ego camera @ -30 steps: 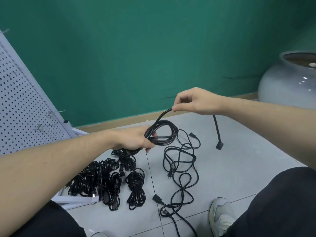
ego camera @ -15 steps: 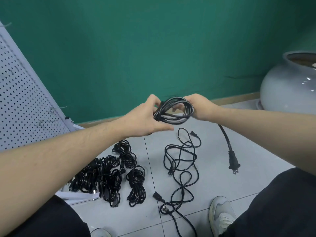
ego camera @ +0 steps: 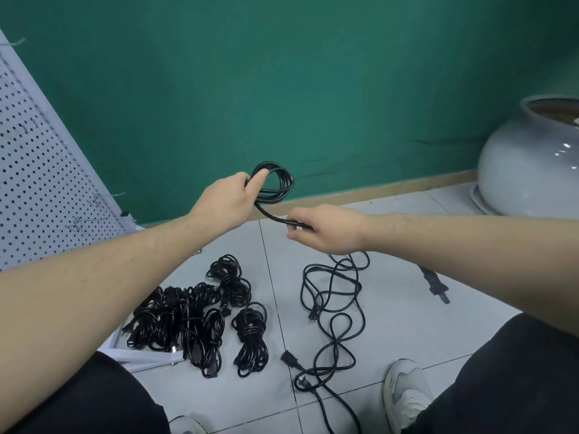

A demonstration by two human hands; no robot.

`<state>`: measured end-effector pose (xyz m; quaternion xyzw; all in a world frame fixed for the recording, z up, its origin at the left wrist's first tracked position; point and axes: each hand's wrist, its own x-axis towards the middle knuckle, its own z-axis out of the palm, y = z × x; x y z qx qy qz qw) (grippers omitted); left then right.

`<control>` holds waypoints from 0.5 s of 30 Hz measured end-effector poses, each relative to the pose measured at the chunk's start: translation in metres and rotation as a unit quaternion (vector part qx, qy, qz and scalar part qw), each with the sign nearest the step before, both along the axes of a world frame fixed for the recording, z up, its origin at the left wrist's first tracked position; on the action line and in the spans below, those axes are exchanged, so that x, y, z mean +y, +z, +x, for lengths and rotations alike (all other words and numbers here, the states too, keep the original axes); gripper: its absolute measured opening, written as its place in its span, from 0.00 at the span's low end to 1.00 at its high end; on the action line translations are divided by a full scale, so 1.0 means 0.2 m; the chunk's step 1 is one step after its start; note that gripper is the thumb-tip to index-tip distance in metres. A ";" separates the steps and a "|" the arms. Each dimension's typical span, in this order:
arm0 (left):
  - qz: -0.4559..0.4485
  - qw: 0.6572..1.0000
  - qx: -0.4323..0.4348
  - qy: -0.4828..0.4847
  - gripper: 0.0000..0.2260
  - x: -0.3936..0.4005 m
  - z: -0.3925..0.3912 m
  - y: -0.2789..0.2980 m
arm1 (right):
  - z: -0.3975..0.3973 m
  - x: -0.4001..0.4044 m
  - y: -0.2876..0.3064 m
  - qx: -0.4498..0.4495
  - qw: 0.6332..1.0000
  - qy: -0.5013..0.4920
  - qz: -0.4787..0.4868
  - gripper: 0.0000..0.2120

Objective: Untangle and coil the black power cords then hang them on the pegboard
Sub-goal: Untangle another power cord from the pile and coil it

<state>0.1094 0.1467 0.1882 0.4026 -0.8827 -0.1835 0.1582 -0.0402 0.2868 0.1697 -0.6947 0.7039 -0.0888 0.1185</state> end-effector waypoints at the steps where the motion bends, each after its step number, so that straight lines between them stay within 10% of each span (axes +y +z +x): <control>1: -0.006 1.000 -0.020 0.004 0.26 -0.01 0.00 0.00 | 0.01 0.00 0.01 0.032 0.999 0.008 -0.009 0.12; 7: -0.133 0.966 -0.198 -0.105 0.16 0.10 -0.01 0.02 | 0.00 0.03 0.11 0.137 0.983 -0.006 -0.126 0.16; 15: -0.022 0.960 -0.103 -0.259 0.28 0.19 -0.01 0.03 | -0.18 0.03 0.14 -0.117 0.966 -0.061 -0.223 0.18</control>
